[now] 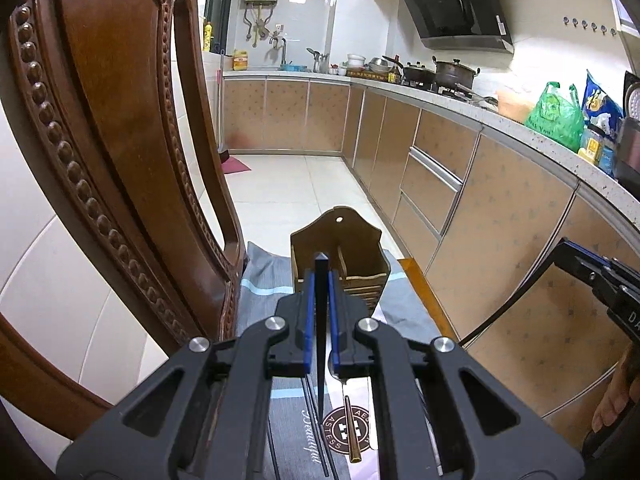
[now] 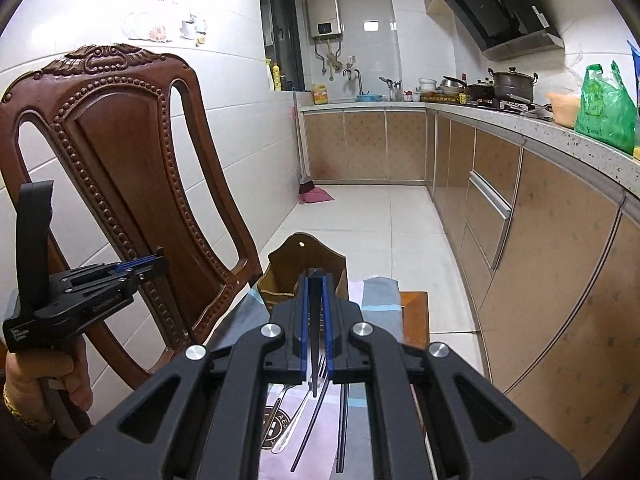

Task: Organize utensils

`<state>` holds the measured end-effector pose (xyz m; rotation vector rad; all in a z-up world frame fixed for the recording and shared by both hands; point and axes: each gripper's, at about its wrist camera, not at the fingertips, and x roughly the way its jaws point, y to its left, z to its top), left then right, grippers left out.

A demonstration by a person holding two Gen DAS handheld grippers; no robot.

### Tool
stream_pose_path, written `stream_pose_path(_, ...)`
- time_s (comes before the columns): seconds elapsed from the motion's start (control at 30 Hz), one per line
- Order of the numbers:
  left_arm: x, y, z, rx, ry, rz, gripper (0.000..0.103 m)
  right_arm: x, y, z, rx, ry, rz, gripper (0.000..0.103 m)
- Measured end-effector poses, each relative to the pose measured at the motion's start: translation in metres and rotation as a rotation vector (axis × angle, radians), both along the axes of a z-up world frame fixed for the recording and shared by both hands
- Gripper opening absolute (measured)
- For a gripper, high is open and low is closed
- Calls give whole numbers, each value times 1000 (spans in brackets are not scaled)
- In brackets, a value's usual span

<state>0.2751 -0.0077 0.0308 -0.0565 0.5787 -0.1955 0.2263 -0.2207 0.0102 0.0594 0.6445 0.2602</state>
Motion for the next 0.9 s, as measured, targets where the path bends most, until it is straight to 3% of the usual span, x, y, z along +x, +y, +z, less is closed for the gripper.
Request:
stream_pose_path(0.67, 3, 4, 2, -14, 8, 8, 6, 6, 14, -16, -33, 29, 15, 7)
stream_pose_path(0.9, 2, 11, 5, -46, -1, 6, 6, 25, 30, -6, -68, 7, 12, 7)
